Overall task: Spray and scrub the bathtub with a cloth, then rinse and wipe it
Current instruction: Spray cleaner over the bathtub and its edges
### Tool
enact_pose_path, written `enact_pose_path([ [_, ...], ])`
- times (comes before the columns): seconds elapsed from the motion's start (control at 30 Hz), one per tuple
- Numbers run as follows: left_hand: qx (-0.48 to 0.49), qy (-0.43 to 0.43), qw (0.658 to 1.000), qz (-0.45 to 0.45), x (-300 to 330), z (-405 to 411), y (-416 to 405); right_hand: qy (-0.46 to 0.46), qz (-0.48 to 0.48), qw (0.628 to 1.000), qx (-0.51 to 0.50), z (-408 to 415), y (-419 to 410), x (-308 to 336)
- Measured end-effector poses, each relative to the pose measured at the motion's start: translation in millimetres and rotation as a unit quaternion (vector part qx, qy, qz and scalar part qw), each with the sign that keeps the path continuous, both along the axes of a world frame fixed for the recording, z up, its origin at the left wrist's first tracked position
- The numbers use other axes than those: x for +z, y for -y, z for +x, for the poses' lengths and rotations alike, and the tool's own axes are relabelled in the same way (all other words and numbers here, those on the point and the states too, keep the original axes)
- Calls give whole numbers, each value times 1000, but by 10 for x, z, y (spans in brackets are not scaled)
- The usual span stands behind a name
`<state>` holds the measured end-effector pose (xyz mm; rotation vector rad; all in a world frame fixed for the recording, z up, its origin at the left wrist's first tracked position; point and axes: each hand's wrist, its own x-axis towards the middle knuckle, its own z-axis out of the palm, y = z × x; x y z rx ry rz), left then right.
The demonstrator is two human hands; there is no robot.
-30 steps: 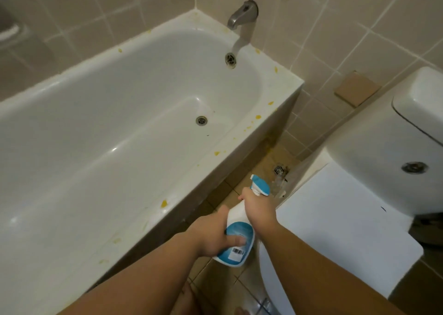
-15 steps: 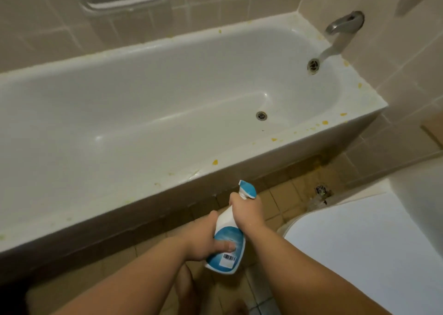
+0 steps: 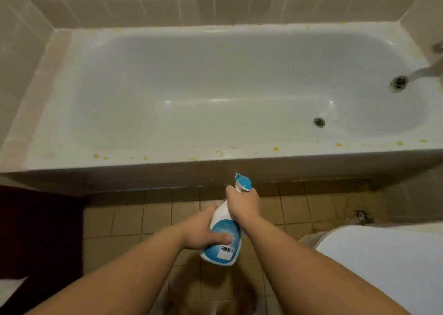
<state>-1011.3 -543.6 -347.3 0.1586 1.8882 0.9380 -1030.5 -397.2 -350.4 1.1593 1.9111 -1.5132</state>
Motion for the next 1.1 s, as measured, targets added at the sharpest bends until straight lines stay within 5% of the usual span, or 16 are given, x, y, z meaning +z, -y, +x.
enact_pose_path([
  [1.1,300,-17,952,-60,-230,1246,3144,-73,-20,943,323,419,3488,-109],
])
